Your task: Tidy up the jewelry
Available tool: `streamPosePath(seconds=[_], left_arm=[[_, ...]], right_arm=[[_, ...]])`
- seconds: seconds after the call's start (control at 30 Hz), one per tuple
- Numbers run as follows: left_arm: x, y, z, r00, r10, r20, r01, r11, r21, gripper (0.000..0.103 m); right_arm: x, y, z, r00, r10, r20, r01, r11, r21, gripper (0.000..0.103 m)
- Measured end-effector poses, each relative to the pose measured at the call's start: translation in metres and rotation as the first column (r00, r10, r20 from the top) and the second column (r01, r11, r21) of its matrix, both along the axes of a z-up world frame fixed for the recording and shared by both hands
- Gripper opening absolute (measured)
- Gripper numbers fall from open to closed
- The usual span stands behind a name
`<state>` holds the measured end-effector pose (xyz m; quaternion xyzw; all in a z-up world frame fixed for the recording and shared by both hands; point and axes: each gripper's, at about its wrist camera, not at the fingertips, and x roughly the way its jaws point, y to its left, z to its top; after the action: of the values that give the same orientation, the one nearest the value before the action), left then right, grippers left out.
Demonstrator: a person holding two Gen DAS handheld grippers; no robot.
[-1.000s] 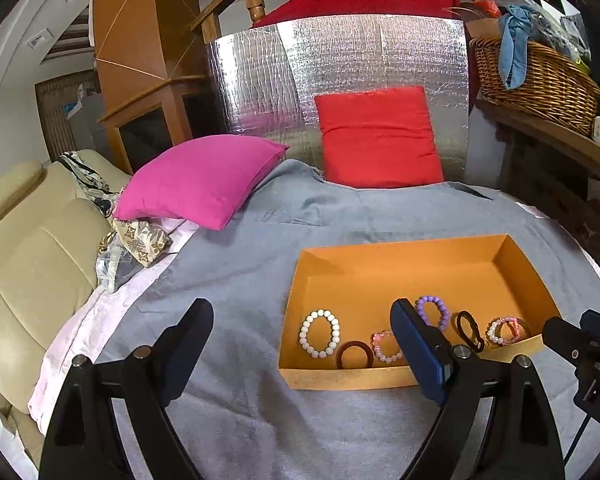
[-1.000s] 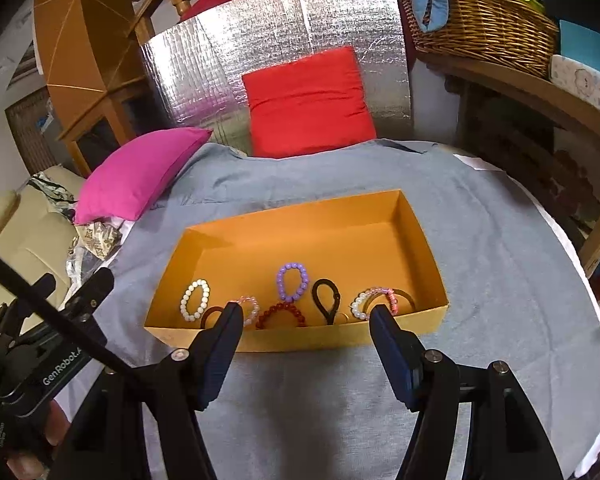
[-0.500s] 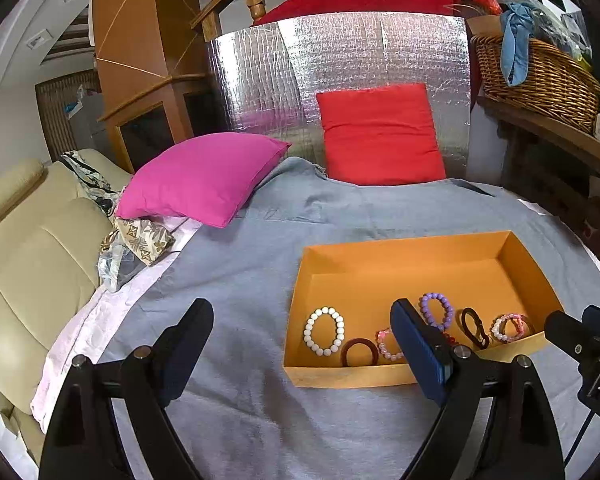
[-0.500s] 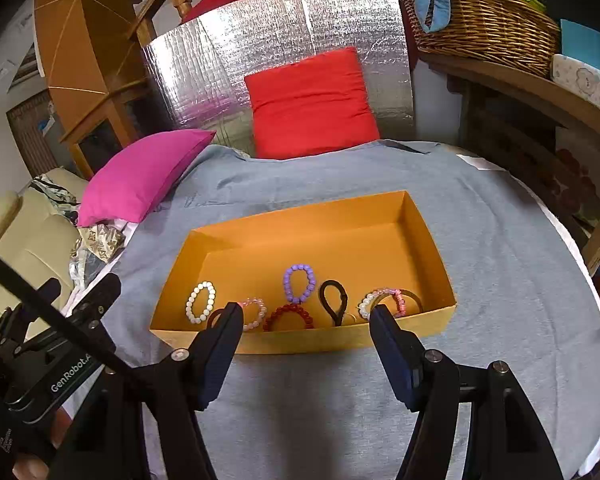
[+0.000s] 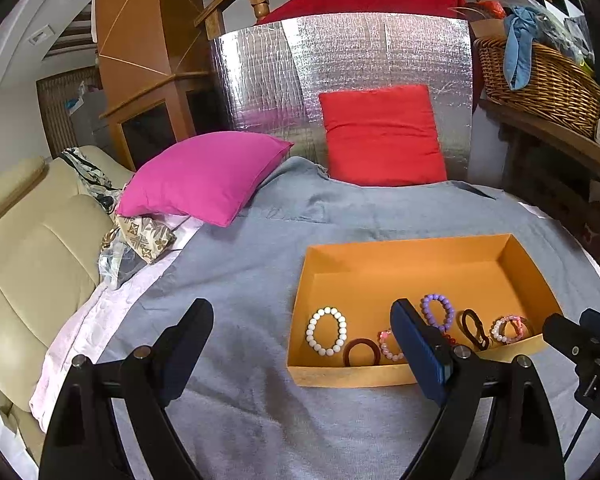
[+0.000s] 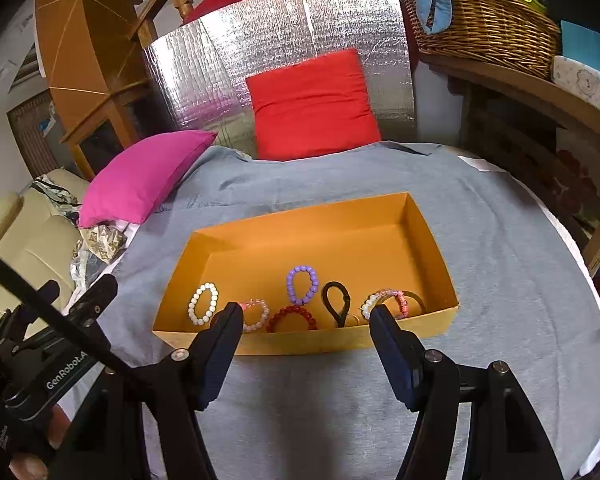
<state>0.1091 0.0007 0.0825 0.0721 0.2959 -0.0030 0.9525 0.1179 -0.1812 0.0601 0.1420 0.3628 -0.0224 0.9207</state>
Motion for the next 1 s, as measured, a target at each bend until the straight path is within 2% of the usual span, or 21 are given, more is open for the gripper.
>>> streamPosePath(seconds=[0.5, 1.0], left_arm=[[0.0, 0.005, 0.001, 1.0, -0.004, -0.014, 0.004, 1.0, -0.012, 0.09], [0.003, 0.009, 0.0, 1.0, 0.01, -0.027, -0.01, 1.0, -0.012, 0.09]], right_arm=[[0.006, 0.003, -0.006, 1.0, -0.021, -0.017, 0.02, 0.999, -0.05, 0.069], [0.01, 0.011, -0.008, 1.0, -0.01, -0.018, 0.01, 0.999, -0.044, 0.069]])
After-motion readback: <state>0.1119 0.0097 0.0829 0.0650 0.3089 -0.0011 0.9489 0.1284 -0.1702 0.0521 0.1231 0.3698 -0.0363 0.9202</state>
